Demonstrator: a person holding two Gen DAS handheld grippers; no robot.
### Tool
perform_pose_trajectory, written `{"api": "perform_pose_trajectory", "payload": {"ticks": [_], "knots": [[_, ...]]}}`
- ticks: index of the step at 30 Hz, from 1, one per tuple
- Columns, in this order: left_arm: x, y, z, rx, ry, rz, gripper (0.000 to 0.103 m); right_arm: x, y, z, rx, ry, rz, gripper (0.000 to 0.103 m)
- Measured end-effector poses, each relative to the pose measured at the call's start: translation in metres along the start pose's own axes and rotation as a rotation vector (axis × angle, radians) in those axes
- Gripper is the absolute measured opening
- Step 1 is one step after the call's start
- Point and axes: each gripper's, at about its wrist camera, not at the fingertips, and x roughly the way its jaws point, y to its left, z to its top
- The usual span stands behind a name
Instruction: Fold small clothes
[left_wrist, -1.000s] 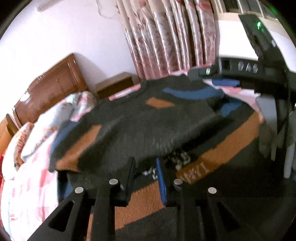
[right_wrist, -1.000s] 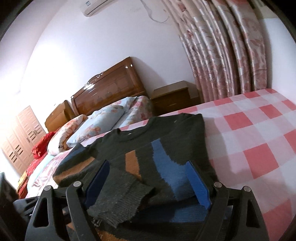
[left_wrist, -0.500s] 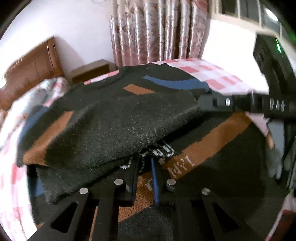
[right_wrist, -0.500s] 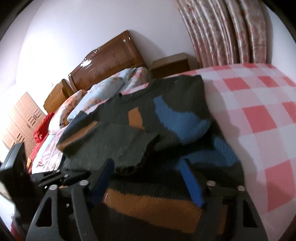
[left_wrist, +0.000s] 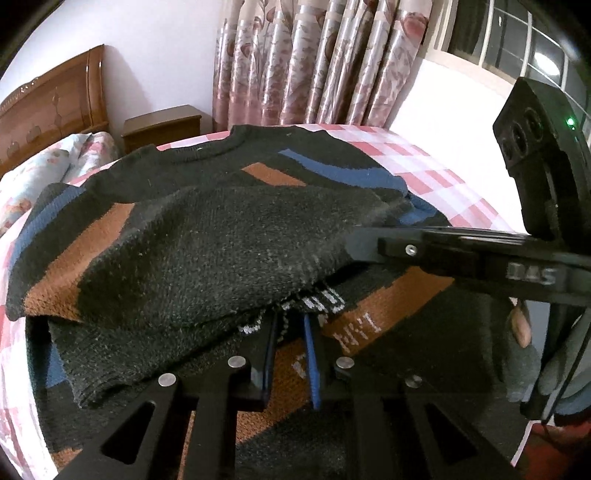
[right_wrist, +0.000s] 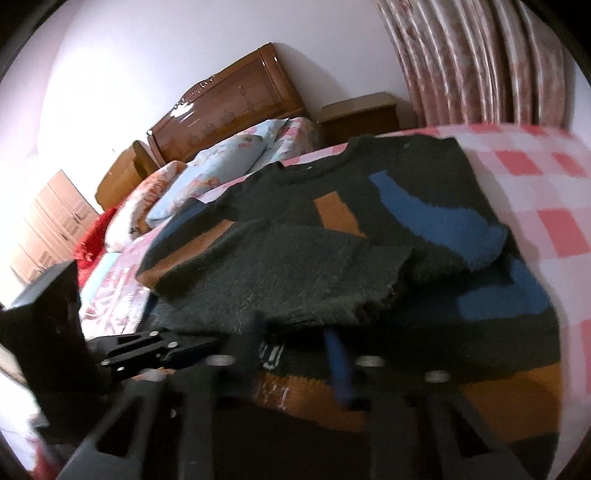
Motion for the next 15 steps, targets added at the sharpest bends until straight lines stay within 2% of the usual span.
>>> {"api": "perform_pose_trajectory", "payload": {"ticks": [2, 3, 6, 7, 8, 10, 14, 15], "knots": [[-0.003, 0.002, -0.001, -0.012, -0.006, 0.0, 0.014, 0.0, 0.001, 0.001, 0.002, -0.014, -0.006, 0.0], [-0.007, 0.003, -0.002, -0.023, -0.022, 0.027, 0.014, -0.001, 0.002, 0.001, -0.005, -0.018, -0.013, 0.0], [-0.035, 0.014, -0.008, -0.074, -0.134, 0.079, 0.018, 0.0, 0.003, 0.001, -0.015, -0.013, -0.02, 0.0], [-0.045, 0.025, -0.01, -0.119, -0.173, 0.116, 0.02, -0.001, -0.001, 0.001, 0.006, -0.018, -0.015, 0.016], [-0.052, 0.036, -0.013, -0.161, -0.202, 0.167, 0.023, -0.001, -0.005, 0.001, 0.031, -0.018, -0.004, 0.103], [-0.063, 0.063, -0.019, -0.255, -0.234, 0.303, 0.023, -0.001, -0.01, 0.001, 0.06, -0.027, 0.01, 0.103], [-0.069, 0.106, -0.032, -0.443, -0.221, 0.449, 0.024, 0.0, -0.017, 0.002, 0.086, -0.045, 0.013, 0.103], [-0.071, 0.115, -0.035, -0.508, -0.224, 0.459, 0.024, 0.001, -0.017, 0.002, 0.086, -0.051, 0.008, 0.034]]}}
